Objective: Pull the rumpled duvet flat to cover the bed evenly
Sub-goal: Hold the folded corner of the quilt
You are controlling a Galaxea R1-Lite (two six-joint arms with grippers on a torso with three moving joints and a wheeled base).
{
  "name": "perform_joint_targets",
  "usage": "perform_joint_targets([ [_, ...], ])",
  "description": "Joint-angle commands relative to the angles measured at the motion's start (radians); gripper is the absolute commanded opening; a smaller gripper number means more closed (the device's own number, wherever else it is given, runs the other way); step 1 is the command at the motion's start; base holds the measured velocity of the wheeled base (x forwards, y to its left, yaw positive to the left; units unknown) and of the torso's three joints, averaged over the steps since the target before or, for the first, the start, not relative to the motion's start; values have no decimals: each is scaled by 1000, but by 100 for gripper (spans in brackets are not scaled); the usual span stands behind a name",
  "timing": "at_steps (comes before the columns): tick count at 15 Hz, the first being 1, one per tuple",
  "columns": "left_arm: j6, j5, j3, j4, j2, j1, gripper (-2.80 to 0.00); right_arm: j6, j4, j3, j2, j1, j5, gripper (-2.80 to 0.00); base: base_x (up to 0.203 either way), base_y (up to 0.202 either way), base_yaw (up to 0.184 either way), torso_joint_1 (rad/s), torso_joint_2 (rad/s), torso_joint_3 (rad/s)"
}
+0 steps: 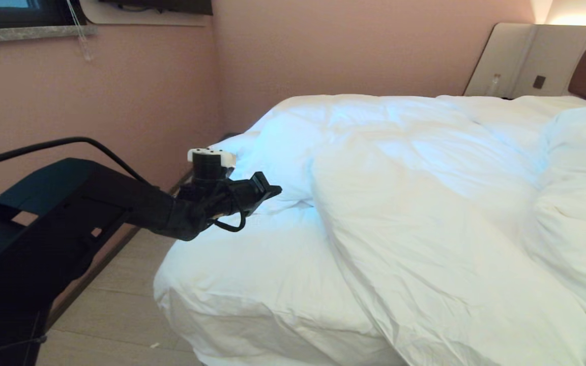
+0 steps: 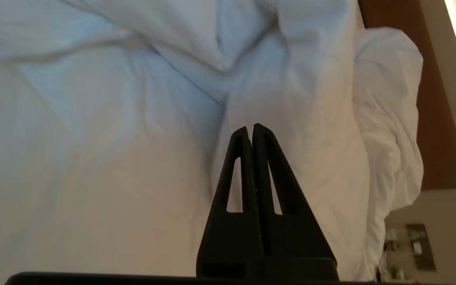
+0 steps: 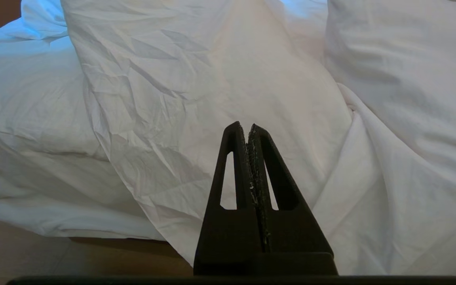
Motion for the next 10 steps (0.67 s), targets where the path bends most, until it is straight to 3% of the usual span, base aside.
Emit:
perform_joint_targets([
  [1, -5, -7, 7, -3, -24, -17, -280, 0, 0, 0, 1, 0, 0, -280, 0, 0, 0, 0, 0, 0],
  [6, -2, -9, -5, -83, -13, -36, -280, 0, 0, 0, 1, 0, 0, -280, 0, 0, 0, 0, 0, 0],
  [10, -1, -53, -31, -112, 13, -64, -280, 0, 0, 0, 1, 0, 0, -280, 0, 0, 0, 0, 0, 0],
])
